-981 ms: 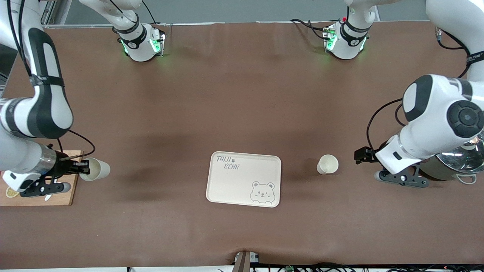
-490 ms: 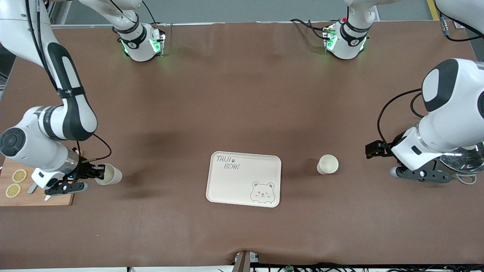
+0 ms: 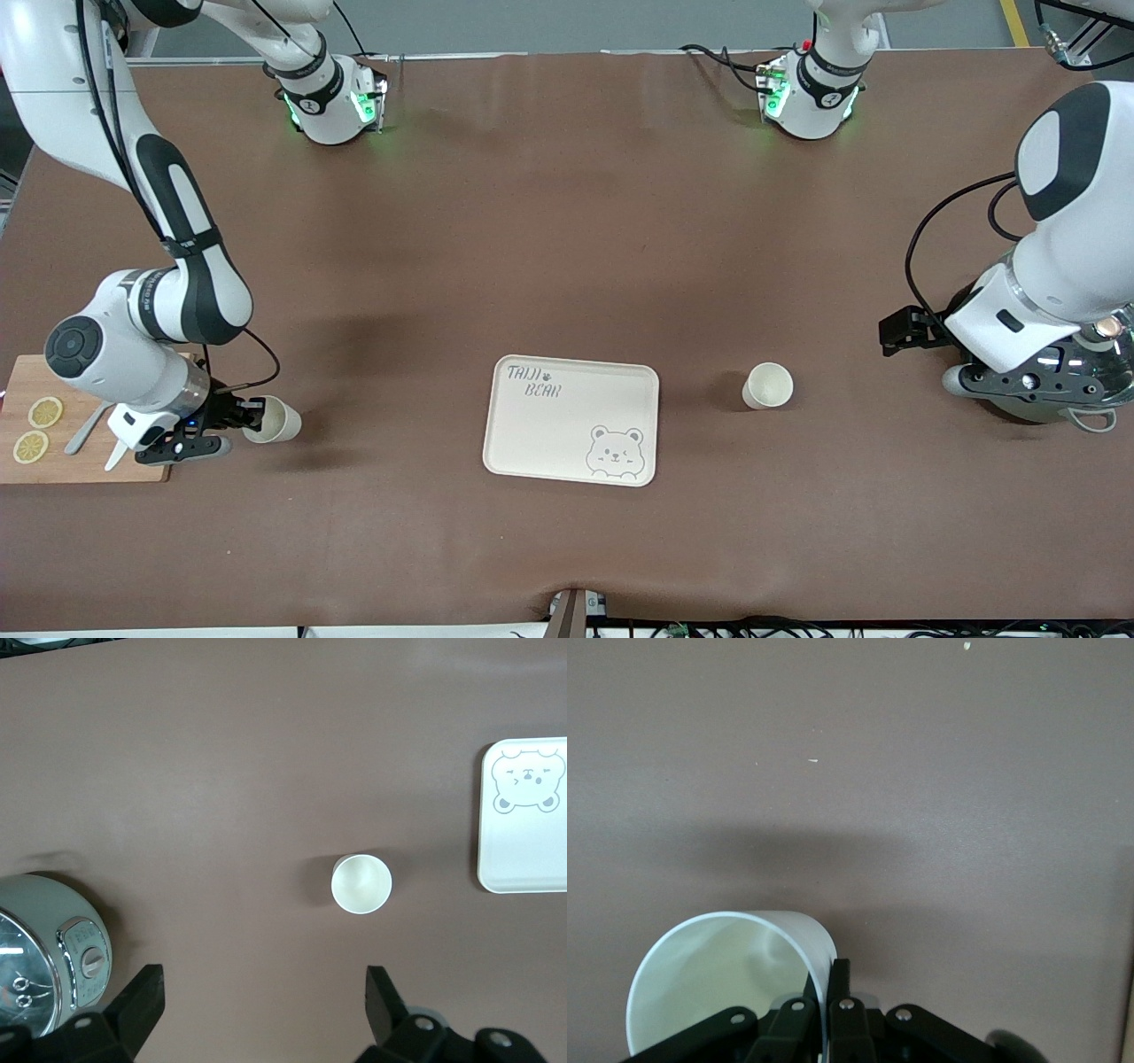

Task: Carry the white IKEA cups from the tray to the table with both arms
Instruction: 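Lower the cup near the cutting board and open the right gripper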

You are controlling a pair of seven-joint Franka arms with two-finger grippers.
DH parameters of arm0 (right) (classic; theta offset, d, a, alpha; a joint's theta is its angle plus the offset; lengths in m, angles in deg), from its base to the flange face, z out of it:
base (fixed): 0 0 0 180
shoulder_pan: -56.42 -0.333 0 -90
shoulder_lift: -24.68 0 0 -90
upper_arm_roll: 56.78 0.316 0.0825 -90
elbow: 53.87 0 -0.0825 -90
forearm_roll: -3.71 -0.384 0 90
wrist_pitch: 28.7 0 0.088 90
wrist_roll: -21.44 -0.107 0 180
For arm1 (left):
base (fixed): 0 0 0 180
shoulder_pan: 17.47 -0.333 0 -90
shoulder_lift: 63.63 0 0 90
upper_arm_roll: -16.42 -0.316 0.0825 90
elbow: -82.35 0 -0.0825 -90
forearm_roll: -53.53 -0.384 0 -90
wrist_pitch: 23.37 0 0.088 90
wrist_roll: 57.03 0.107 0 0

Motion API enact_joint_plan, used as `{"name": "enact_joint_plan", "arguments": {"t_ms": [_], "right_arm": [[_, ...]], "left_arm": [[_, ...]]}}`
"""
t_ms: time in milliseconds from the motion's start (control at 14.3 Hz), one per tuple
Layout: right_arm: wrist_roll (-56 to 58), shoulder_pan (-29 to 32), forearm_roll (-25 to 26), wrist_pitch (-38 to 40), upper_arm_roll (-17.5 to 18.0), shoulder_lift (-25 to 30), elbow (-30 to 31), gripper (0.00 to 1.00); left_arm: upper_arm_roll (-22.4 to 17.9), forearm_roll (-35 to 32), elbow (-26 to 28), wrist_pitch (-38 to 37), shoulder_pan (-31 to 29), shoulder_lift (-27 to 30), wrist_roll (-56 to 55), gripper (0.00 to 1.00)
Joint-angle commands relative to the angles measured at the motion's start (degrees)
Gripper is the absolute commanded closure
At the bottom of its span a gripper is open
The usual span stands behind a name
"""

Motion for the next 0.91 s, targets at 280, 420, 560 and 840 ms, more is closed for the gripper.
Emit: {"name": "enact_joint_plan", "arguments": {"t_ms": [280,420,560,840], "right_arm": [[0.9,0.3,-0.5,-3.6,0.5,-1.9,0.2,1.0],[0.9,0.4,-0.5,-4.8,0.5,-2.6,0.2,1.0],[0.9,0.4,-0.5,-5.0,0.5,-2.6,0.7,1.0],[0.9,0.4,-0.5,-5.0,0.5,-2.6,0.7,1.0]], "left_arm": [[-5.1,2.2,-1.0,-0.9,4.3,0.2,0.9,0.0],[-5.2,2.2,-0.9,-0.9,4.1,0.2,4.0,0.0],[-5.4,2.4,-0.9,-1.3,4.1,0.2,6.3,0.0],[-5.7,6.1,-0.9,-1.4,4.0,0.2,6.0,0.0]]}}
